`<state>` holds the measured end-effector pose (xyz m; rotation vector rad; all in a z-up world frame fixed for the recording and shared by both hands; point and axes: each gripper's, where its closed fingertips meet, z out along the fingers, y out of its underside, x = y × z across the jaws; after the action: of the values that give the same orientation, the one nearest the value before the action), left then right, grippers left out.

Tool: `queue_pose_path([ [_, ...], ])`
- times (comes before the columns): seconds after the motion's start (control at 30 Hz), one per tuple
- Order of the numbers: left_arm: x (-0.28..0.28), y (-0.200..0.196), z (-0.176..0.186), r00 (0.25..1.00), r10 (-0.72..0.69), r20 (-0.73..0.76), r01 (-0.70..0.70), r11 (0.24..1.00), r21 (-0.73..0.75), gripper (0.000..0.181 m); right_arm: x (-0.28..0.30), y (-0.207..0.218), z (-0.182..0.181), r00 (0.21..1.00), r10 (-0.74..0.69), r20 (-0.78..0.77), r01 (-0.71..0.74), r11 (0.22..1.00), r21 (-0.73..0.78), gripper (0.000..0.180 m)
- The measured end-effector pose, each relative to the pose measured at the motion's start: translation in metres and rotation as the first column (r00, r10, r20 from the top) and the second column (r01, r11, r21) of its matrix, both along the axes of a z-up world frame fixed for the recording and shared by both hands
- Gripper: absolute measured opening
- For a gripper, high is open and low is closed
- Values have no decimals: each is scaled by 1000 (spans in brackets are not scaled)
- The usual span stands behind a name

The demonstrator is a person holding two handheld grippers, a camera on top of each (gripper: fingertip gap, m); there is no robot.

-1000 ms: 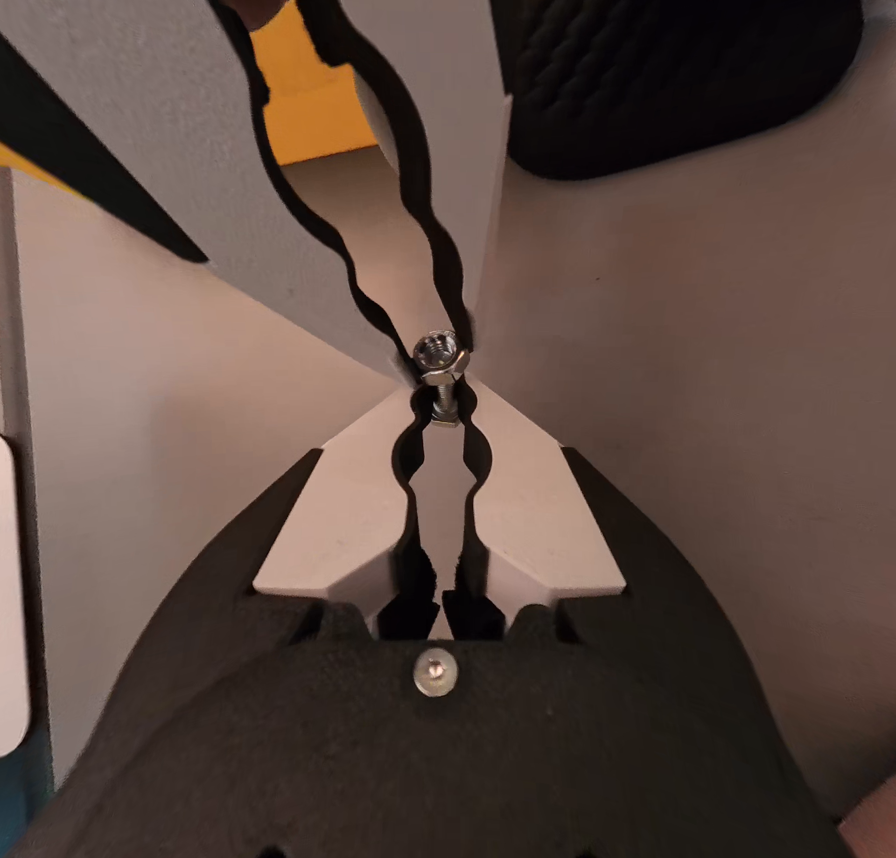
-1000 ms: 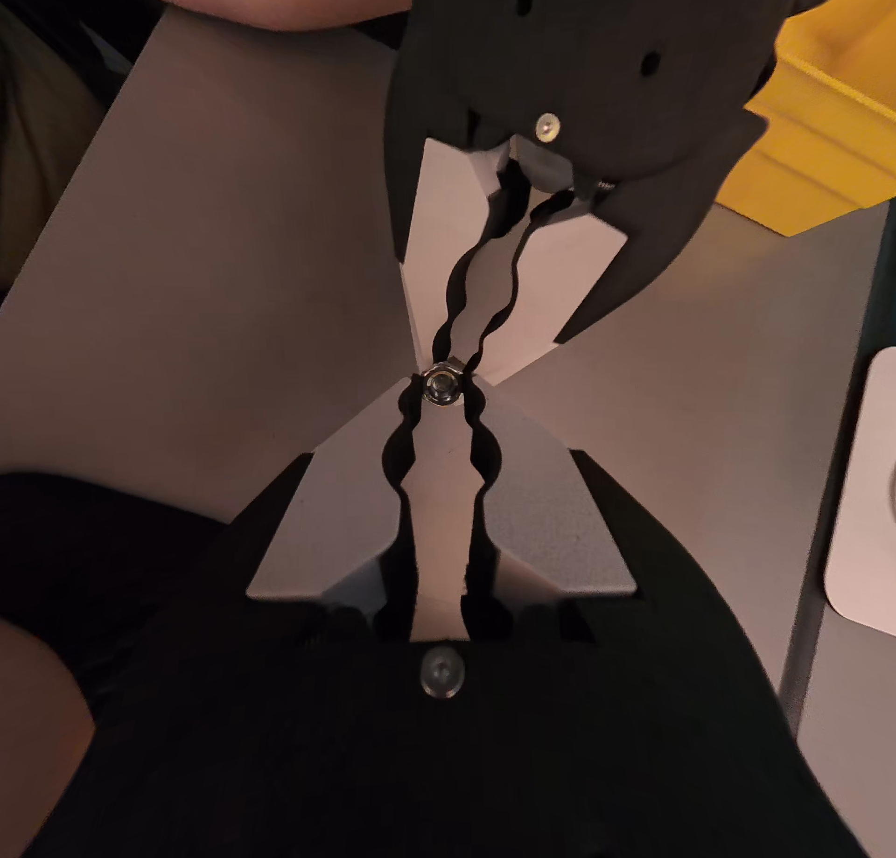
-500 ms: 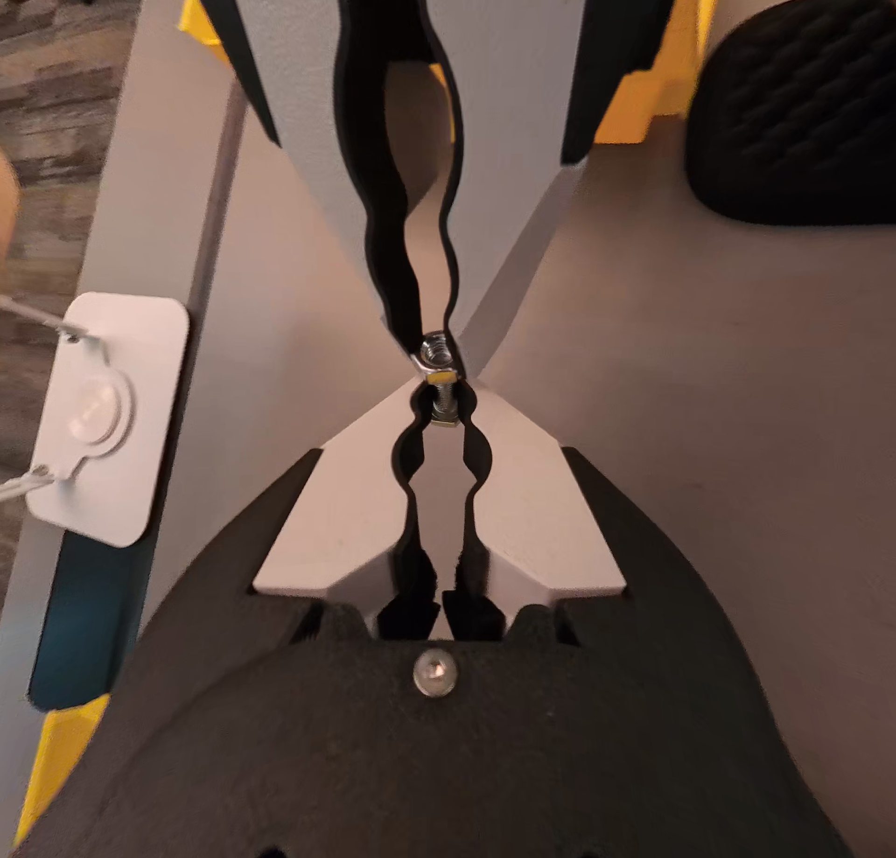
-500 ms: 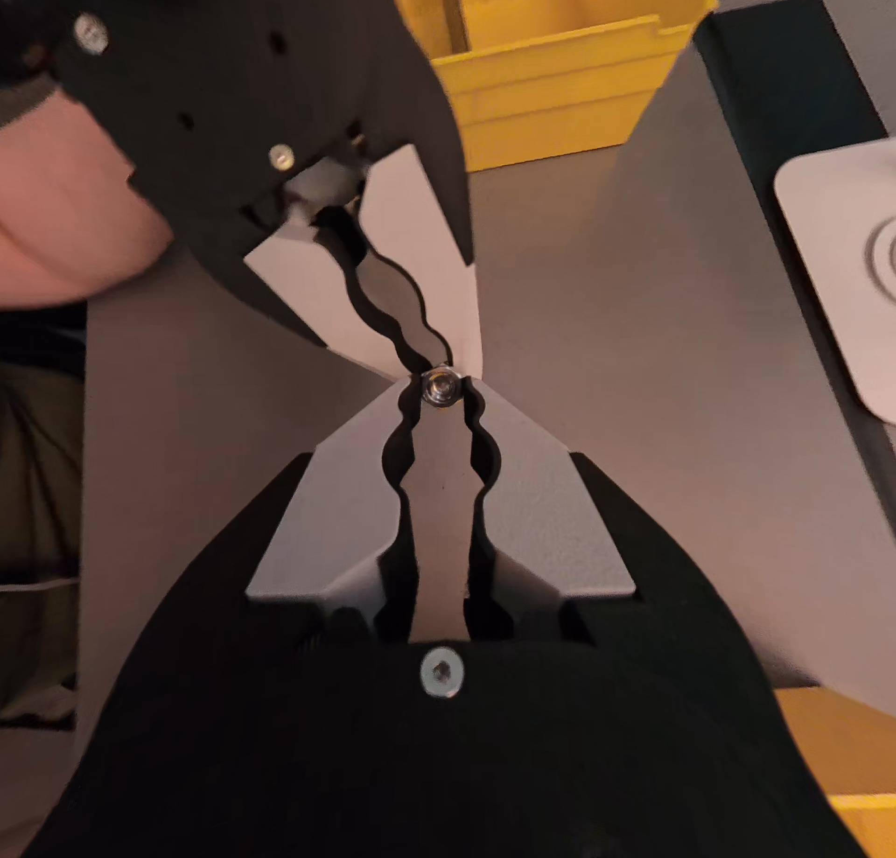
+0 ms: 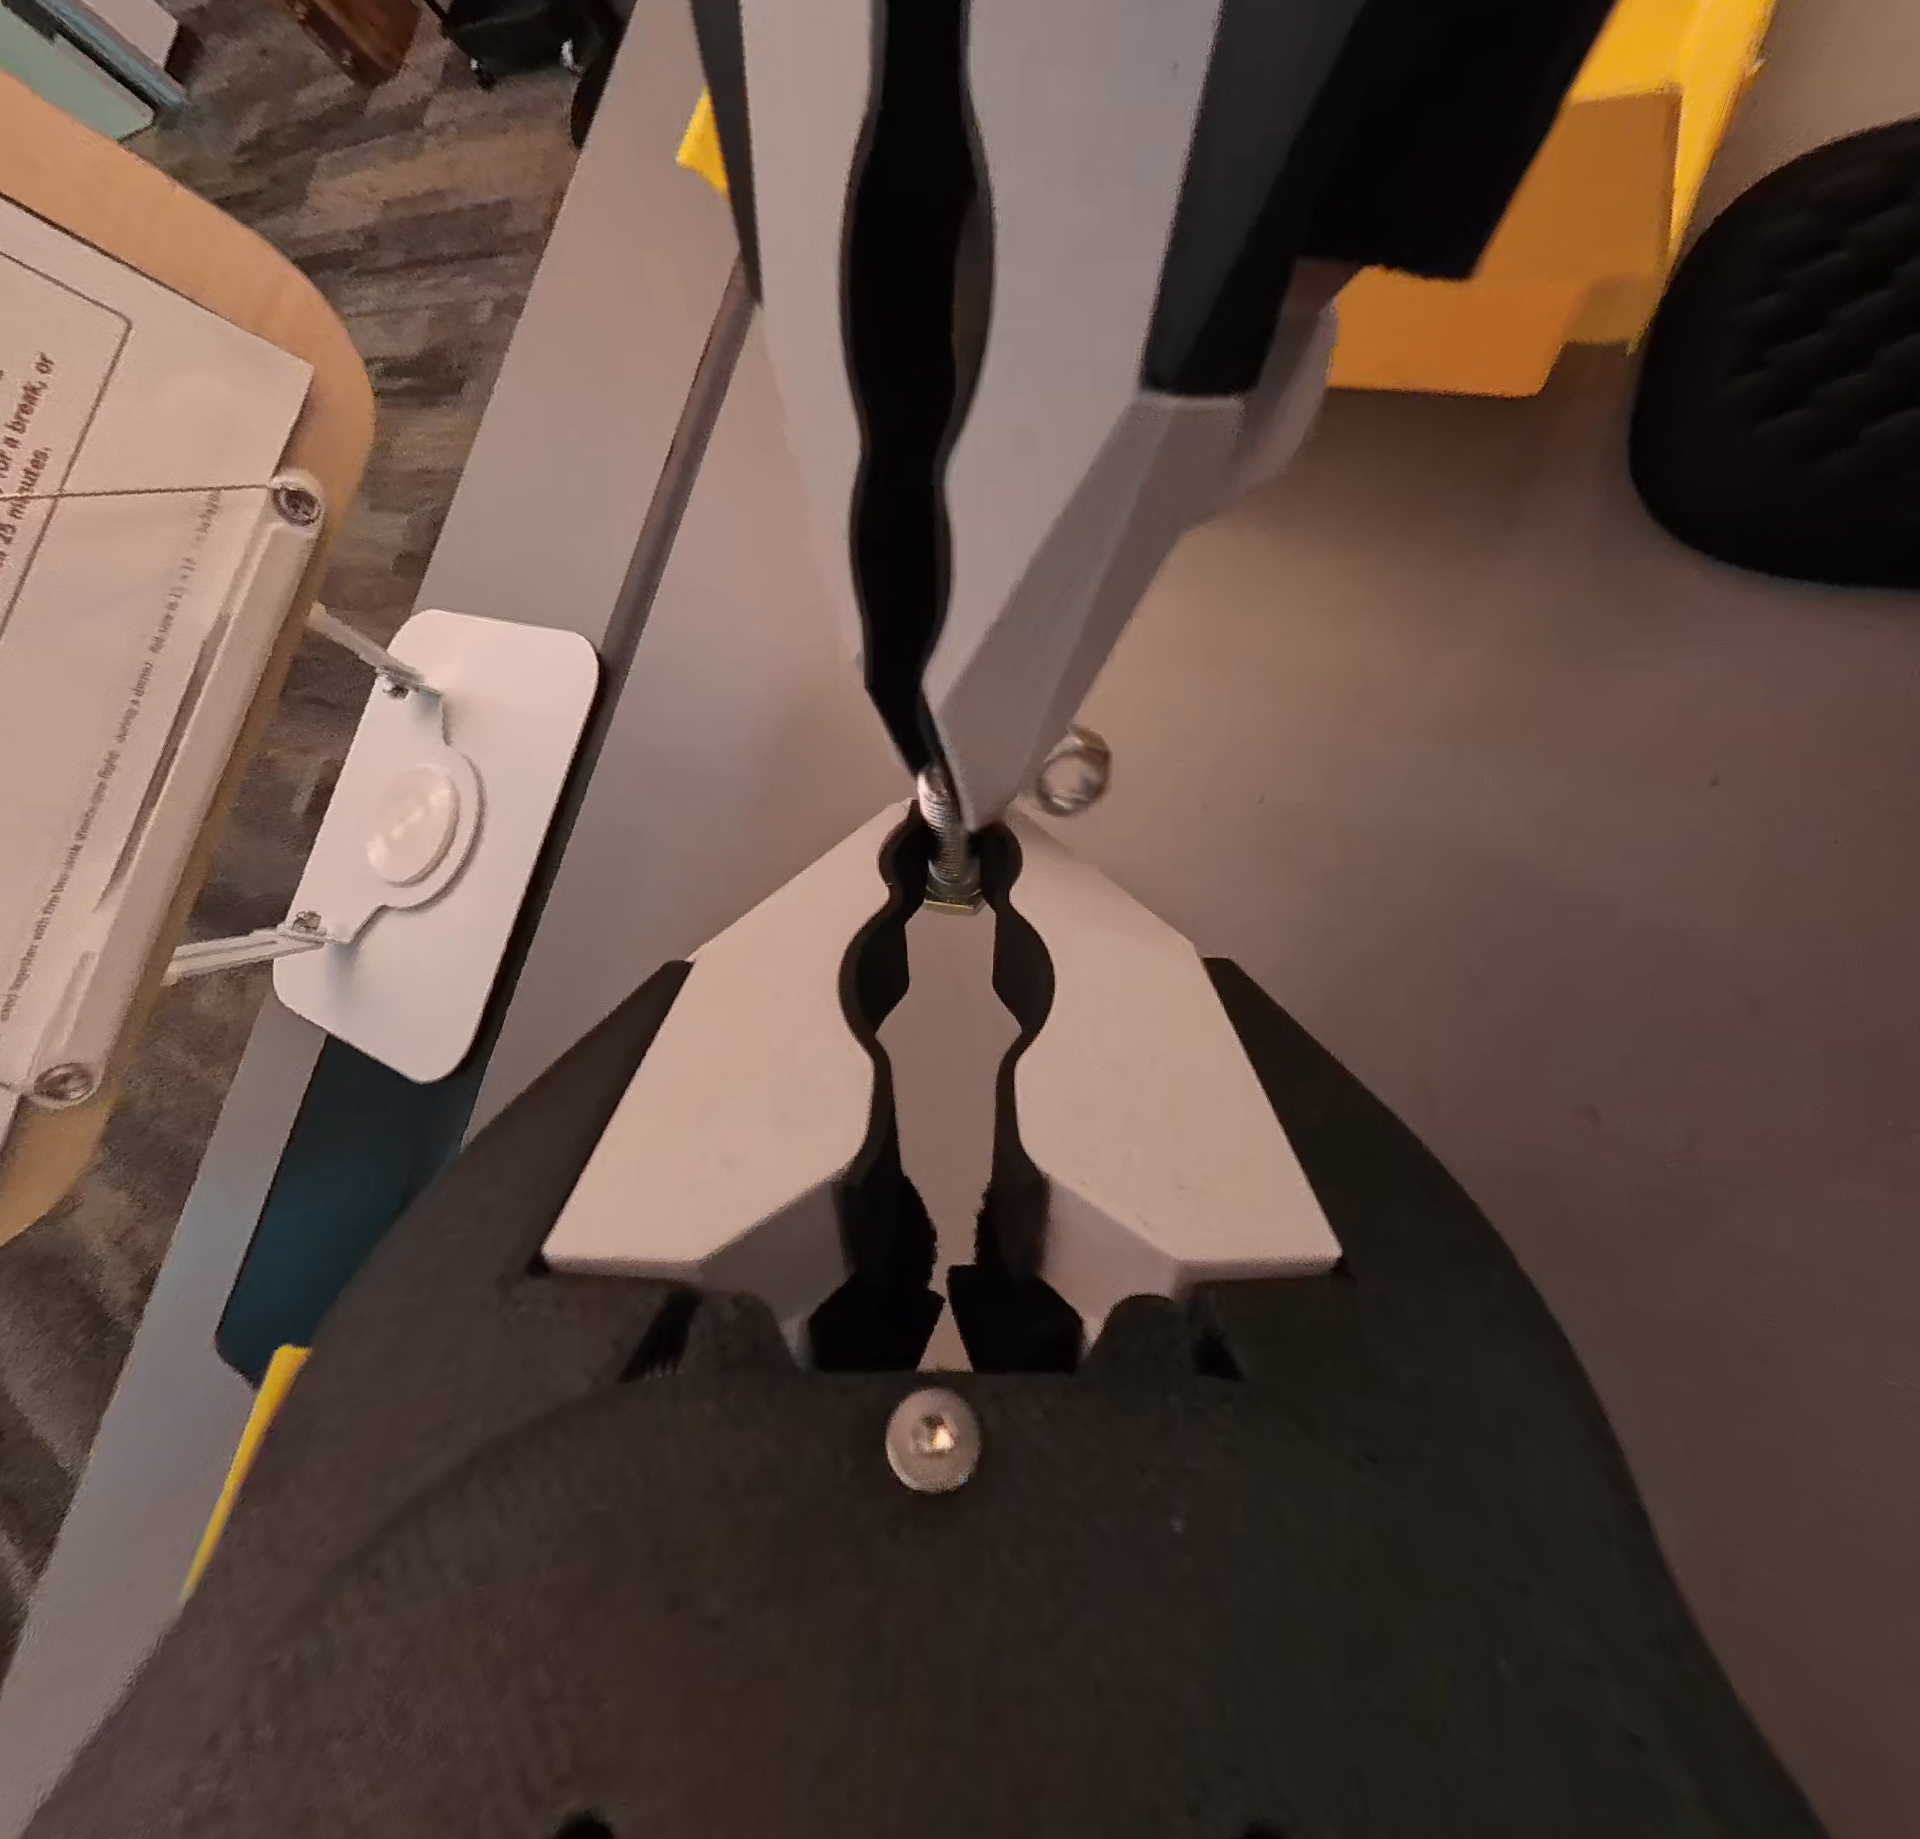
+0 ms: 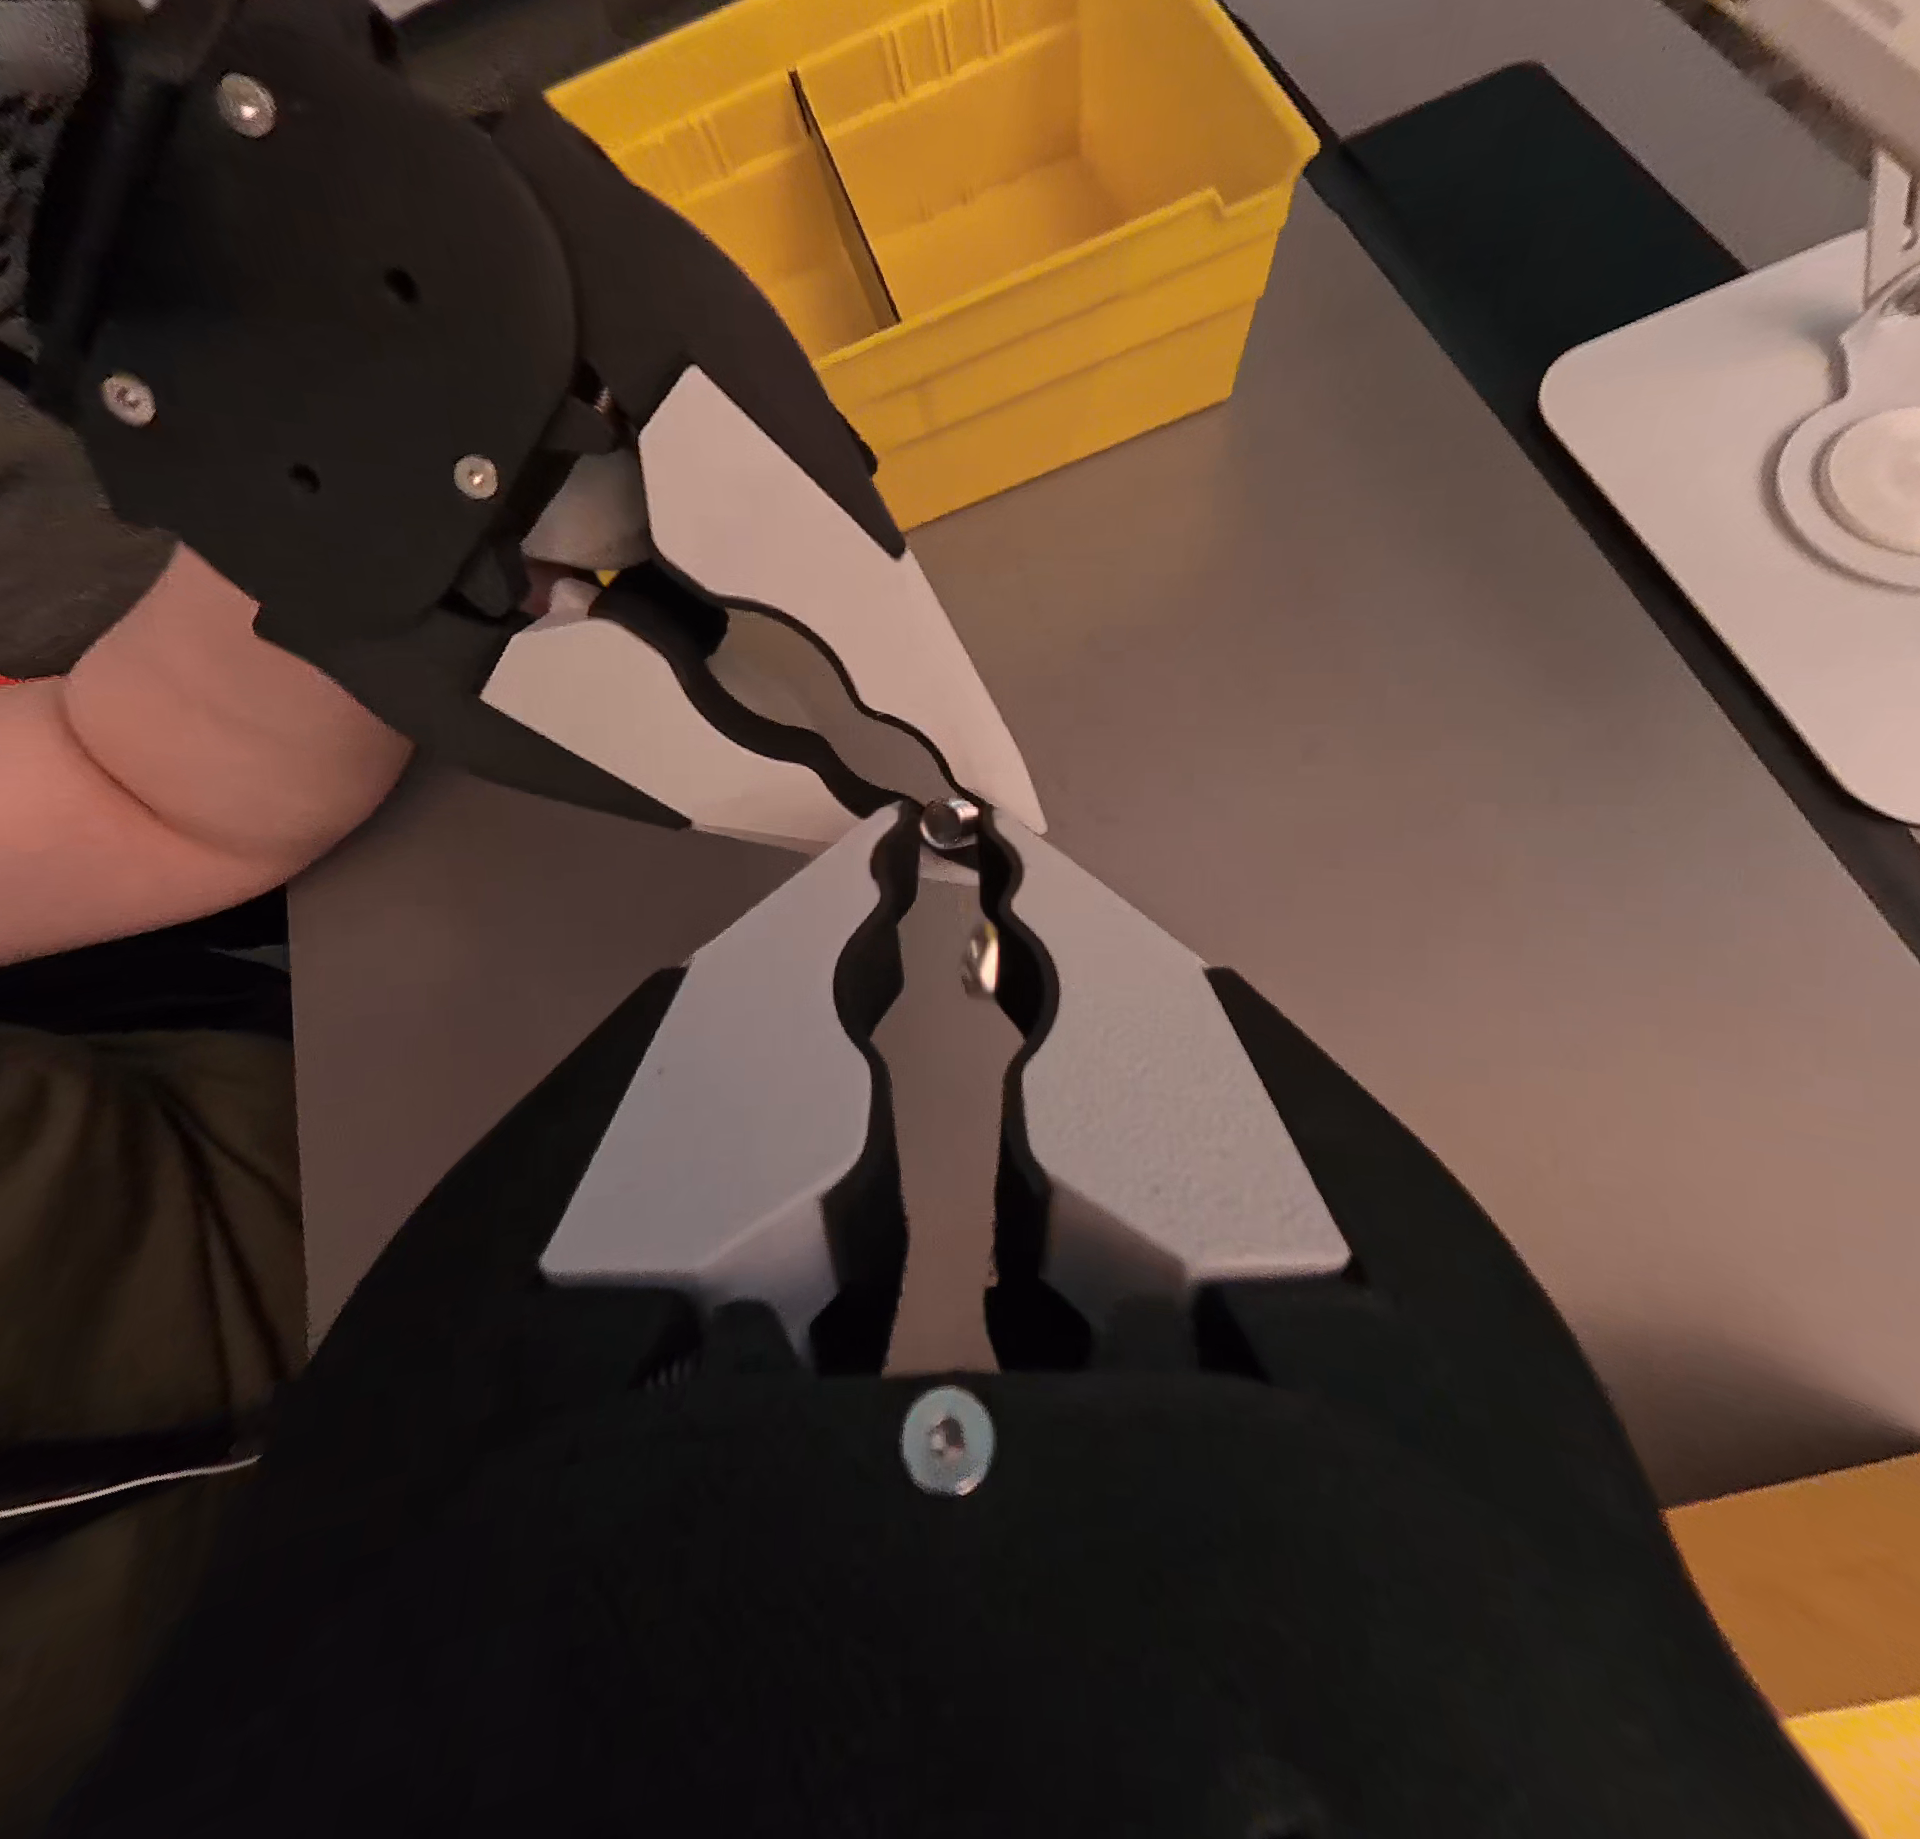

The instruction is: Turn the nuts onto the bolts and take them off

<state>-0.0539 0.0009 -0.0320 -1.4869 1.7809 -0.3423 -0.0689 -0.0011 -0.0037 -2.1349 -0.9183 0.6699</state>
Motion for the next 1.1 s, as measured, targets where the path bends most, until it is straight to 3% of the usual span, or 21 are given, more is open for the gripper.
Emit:
queue_pose_path([
  [0.03,0,-1,2,1000,-3,16,3,1000,-14,8,0,0,2,1000,4,-3,-4,1000,10,9],
  [0.13,-2,1,3,999,-6,31,6,1000,-23,8,0,2,3,1000,21,8,-21,999,49,9],
  [0.27,-14,16,-5,998,63,-28,-62,998,17,8,21,23,5,995,-65,77,50,982,182,15],
  [0.43,-17,20,-12,995,92,-30,-94,992,-78,8,42,37,5,985,-142,98,117,967,228,23],
  [0.6,-12,7,-19,999,33,-33,-38,985,-168,8,32,29,10,995,-57,86,32,964,263,24],
  [0.73,-10,-1,-22,999,-24,-35,18,986,-163,8,11,7,2,993,109,38,-114,978,176,24],
  [0.97,-9,3,-20,999,-1,-49,-3,996,-88,8,-6,8,-17,994,105,-2,-105,993,47,23],
  [1.1,-10,6,-25,998,14,-69,-21,996,-92,8,-7,7,-26,994,105,21,-105,994,0,8],
])
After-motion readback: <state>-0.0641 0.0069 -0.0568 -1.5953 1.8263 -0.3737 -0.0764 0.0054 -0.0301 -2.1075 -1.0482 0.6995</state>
